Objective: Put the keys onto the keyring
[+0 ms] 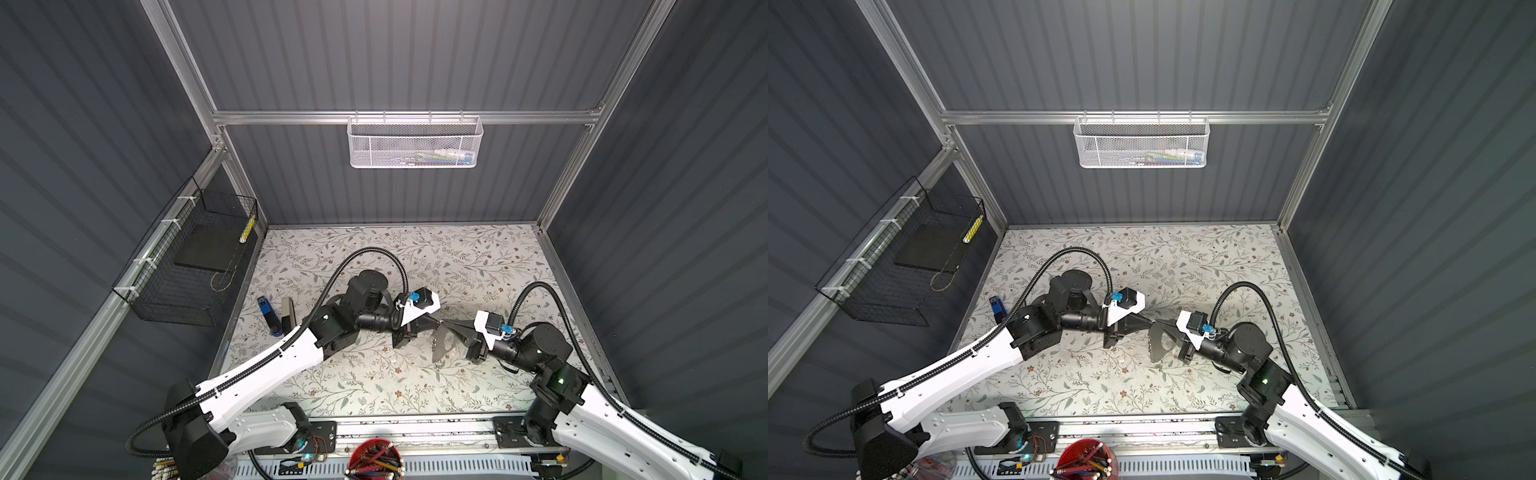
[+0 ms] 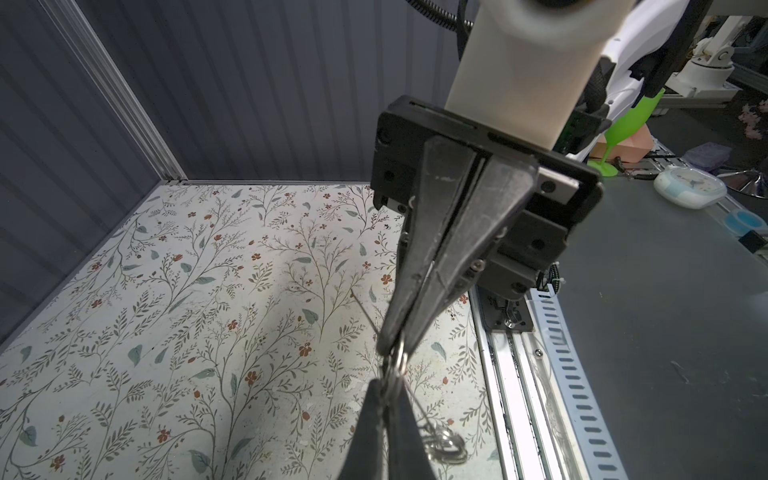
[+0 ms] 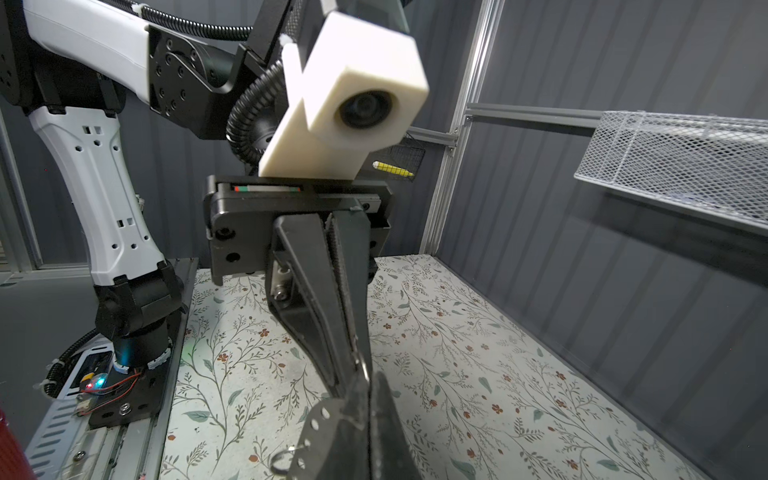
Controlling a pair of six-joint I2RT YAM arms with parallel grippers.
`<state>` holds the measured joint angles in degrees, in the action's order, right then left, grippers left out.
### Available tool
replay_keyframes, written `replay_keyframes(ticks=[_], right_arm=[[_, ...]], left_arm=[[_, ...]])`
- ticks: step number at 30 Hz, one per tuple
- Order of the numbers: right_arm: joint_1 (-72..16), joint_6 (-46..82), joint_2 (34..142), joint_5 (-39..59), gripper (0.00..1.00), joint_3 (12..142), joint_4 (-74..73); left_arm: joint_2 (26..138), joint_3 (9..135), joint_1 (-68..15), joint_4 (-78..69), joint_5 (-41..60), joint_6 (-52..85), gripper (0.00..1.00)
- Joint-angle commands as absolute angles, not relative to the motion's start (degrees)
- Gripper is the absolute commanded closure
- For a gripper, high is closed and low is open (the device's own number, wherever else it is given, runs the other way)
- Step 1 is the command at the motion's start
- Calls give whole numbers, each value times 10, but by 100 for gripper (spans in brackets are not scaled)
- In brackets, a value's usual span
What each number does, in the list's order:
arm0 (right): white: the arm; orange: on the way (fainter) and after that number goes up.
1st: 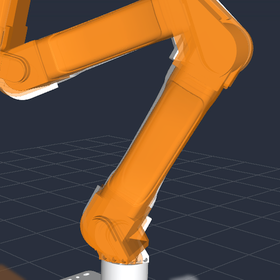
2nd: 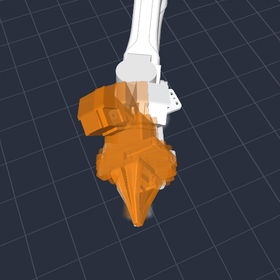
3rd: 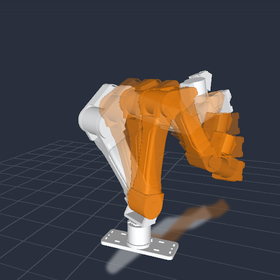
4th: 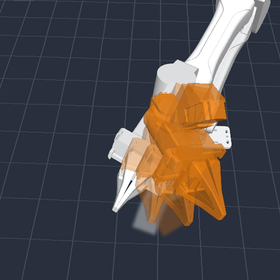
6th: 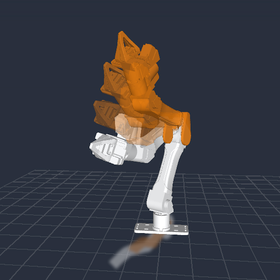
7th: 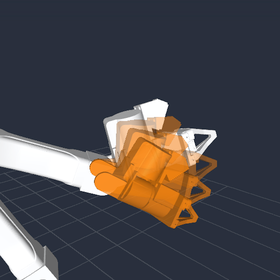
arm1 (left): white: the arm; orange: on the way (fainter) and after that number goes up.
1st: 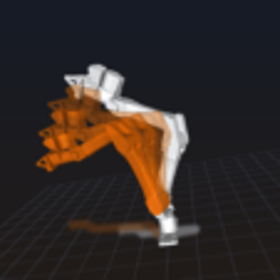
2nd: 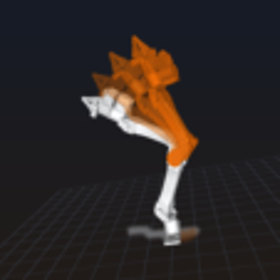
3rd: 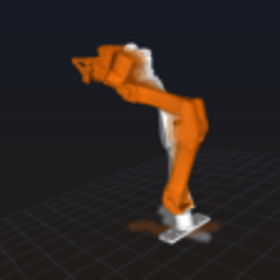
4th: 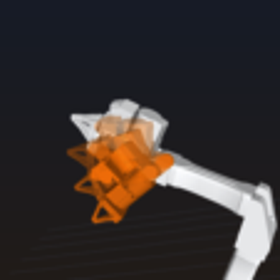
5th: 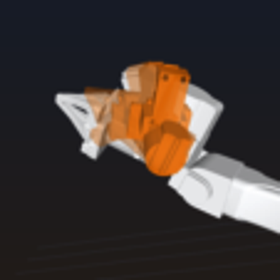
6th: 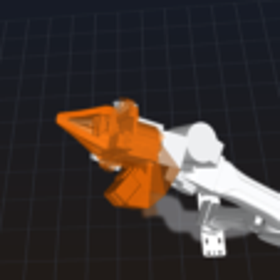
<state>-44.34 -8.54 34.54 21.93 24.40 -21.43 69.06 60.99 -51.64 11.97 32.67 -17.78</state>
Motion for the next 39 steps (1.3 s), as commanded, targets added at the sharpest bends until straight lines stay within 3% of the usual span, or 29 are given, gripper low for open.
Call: replay_keyframes(ticks=[1, 4, 11, 18, 25, 39], right_arm=[[-449, -84, 341, 234, 100, 245, -224], [-449, -91, 331, 220, 99, 244, -208], [-449, -148, 281, 134, 69, 267, -89], [-449, -185, 258, 88, 58, 316, 52], [-449, -173, 296, 127, 56, 323, 24], [-450, -153, 355, 185, 67, 324, -62]], left_arm=[[696, 632, -517, 125, 333, -180, 100], [692, 629, -516, 127, 327, -182, 100], [725, 715, -517, 282, 276, -233, 100], [773, 804, -520, 407, 241, -270, 100], [812, 873, -542, 484, 197, -294, 100], [847, 925, -559, 543, 171, -322, 100]])
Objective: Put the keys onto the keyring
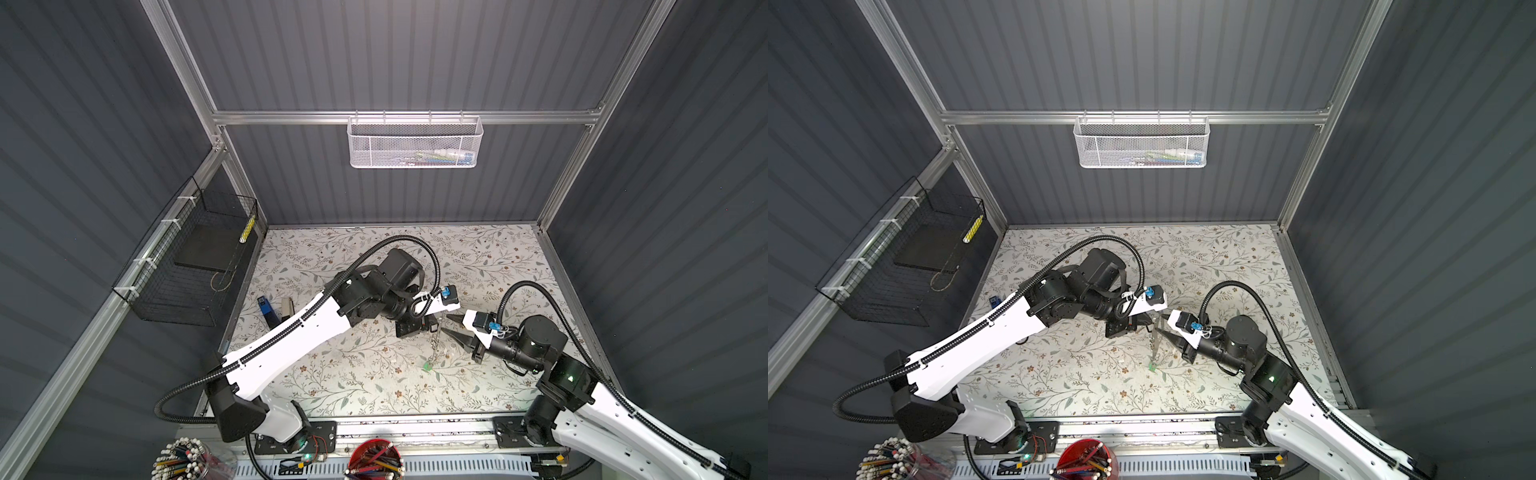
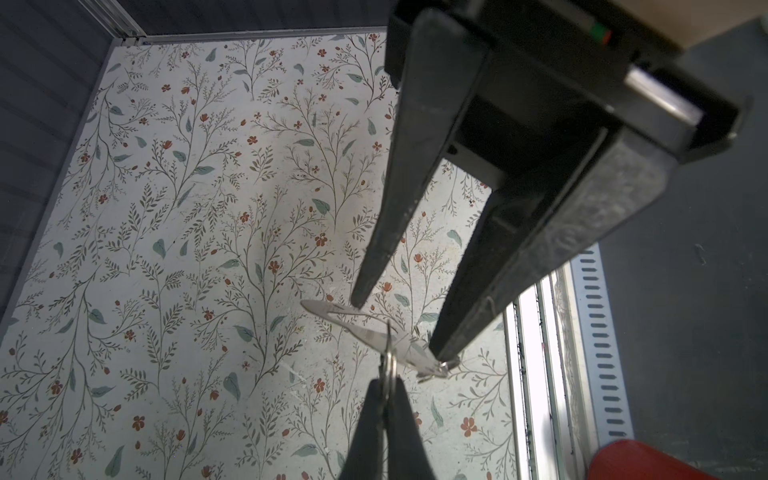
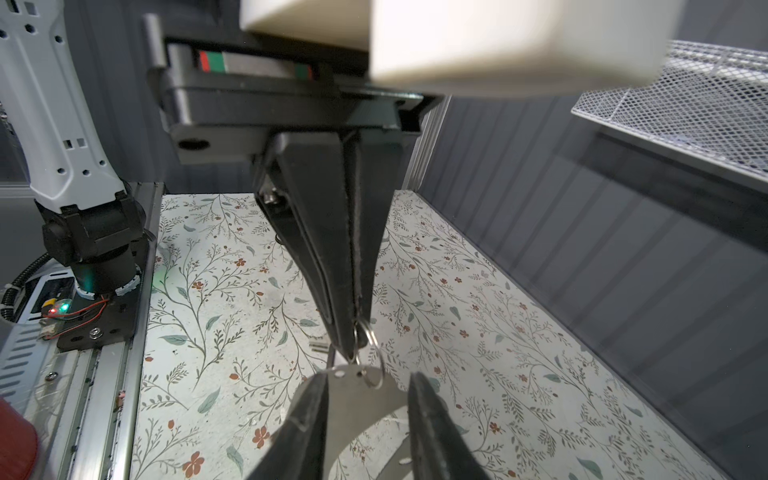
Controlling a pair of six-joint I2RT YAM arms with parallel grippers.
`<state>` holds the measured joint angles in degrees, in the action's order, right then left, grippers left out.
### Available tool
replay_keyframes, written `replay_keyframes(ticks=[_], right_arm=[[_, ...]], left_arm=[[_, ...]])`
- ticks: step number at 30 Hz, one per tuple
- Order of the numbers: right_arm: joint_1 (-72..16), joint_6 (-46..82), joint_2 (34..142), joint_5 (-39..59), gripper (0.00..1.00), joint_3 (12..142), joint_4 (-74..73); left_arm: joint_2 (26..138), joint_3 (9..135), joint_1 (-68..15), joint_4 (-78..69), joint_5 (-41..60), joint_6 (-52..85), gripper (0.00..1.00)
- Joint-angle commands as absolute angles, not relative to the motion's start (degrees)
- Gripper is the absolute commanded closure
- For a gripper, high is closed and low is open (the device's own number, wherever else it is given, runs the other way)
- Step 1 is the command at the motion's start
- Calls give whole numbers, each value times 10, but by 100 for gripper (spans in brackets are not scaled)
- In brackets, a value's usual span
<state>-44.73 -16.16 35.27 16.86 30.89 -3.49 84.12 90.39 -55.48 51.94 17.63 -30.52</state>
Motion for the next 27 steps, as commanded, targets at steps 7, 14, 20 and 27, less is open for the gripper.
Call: replay_keyframes(ticks=[7, 14, 20, 27], right_arm=[[-449, -142, 368, 186, 74, 317, -89], [-449, -139, 383, 212, 81, 316, -100], [-449, -146, 381, 213, 85, 317, -95], [-449, -147, 363, 206, 74, 313, -96]], left_arm=[[853, 938, -562, 552, 176, -334, 100], [852, 944, -564, 551, 185, -339, 100], [851, 943, -565, 554, 202, -344, 100], [851, 939, -564, 562, 199, -352, 100]])
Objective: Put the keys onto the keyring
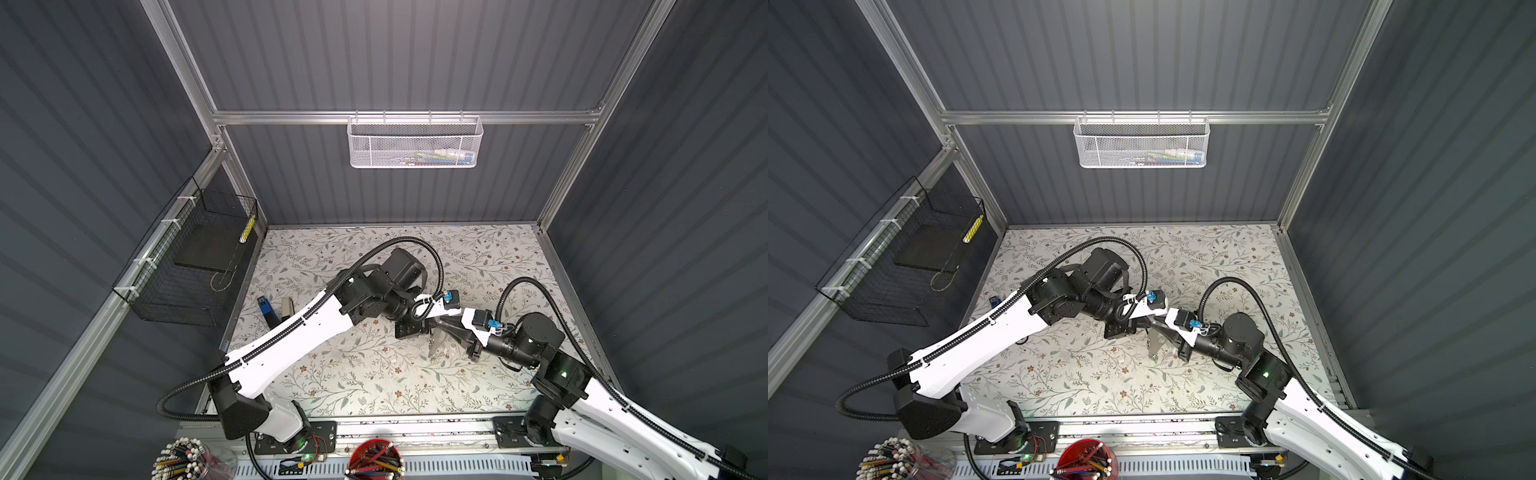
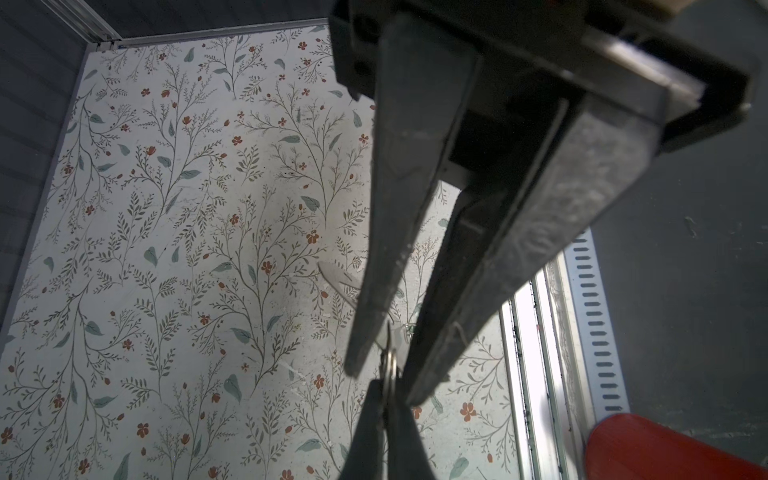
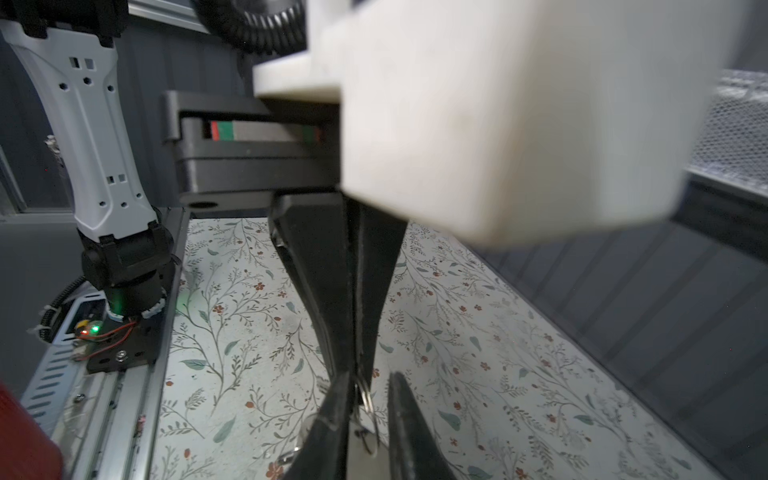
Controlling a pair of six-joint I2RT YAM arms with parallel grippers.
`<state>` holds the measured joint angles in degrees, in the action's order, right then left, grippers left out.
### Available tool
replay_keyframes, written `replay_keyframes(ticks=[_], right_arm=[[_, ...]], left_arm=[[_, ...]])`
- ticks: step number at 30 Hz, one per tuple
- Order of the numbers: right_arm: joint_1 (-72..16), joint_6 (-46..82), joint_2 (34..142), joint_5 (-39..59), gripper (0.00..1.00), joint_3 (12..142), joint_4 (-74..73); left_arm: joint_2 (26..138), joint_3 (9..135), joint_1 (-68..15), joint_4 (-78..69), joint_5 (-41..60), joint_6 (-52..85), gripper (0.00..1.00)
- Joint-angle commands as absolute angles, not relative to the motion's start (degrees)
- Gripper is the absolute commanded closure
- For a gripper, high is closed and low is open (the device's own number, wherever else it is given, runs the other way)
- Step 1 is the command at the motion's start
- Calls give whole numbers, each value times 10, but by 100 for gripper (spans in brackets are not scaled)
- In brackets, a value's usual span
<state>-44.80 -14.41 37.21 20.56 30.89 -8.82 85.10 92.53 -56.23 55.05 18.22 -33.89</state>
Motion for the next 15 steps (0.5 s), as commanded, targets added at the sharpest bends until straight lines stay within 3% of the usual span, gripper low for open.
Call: replay_keyframes(ticks=[1, 15], right_arm=[[-449, -148, 360, 204, 74, 312, -94], [-449, -154, 352, 216, 86, 305, -91]], left_arm=[[852, 939, -564, 562, 199, -351, 100], [856, 943, -566, 564, 209, -347, 100]])
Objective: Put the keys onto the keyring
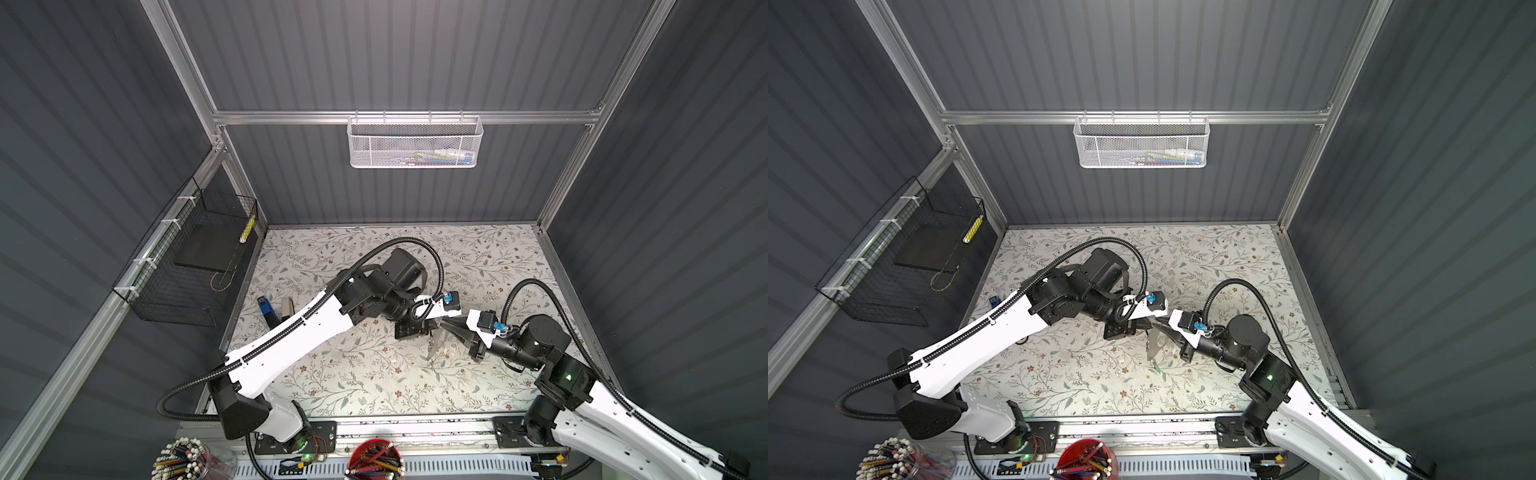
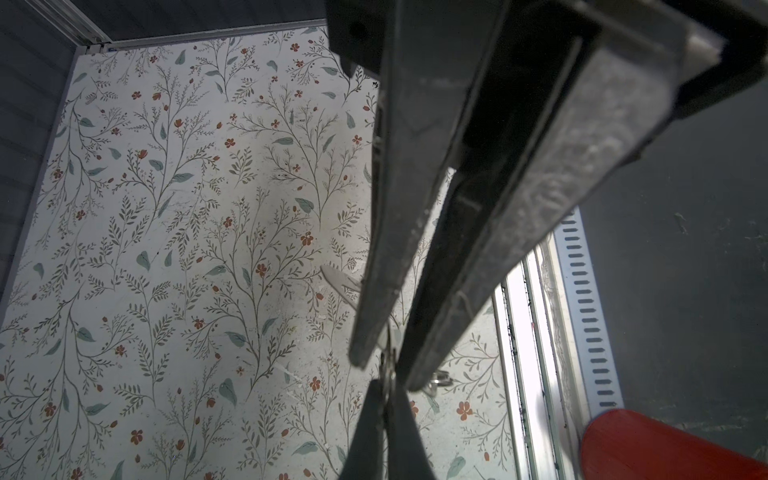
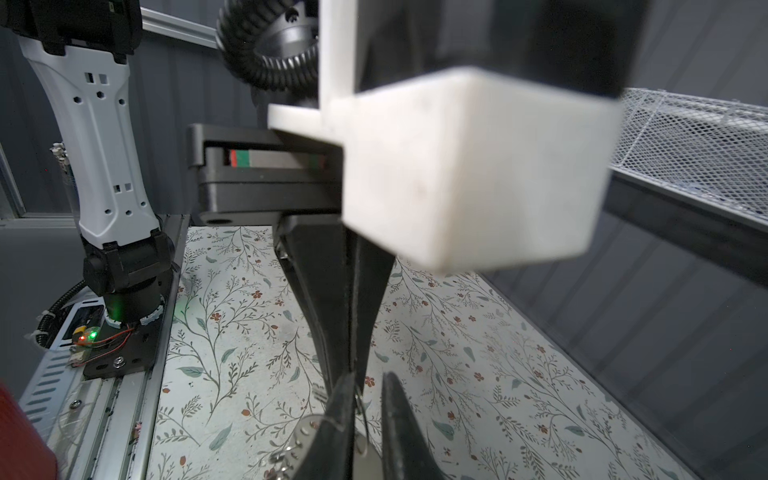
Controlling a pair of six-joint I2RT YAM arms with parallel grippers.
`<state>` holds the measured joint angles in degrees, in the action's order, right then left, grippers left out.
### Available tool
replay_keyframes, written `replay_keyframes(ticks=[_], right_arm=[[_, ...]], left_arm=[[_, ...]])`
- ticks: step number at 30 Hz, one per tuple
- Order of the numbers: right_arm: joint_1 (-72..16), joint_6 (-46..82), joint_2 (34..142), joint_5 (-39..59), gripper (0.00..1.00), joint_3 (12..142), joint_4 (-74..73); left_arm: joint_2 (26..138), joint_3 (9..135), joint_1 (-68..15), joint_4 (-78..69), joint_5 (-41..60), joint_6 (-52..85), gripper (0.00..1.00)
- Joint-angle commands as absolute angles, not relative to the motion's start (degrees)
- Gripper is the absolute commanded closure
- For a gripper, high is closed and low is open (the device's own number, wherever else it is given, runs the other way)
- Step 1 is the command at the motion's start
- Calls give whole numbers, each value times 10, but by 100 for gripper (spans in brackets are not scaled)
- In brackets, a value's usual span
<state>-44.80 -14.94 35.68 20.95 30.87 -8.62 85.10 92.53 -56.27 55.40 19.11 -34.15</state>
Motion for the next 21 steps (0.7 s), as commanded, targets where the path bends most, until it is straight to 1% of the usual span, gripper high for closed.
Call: replay_keyframes(ticks=[1, 5, 9, 12, 17, 21], right_arm=[[-449, -156, 353, 216, 87, 305, -91], [-449, -163, 357, 216, 88, 312, -77], [-449, -159, 356, 202, 78, 309, -73], [-450, -156, 355, 199, 77, 306, -72], [-450, -155, 364, 207, 85, 311, -70], [-449, -158, 370, 212, 95, 313, -66]], left_arm=[[856, 943, -565, 564, 209, -347, 100], [853, 942, -566, 559, 210, -348, 100], [851, 942, -565, 559, 211, -352, 100], [848, 940, -566, 558, 214, -353, 100], [848, 941, -566, 558, 216, -355, 100], [845, 940, -566, 555, 214, -355, 100]])
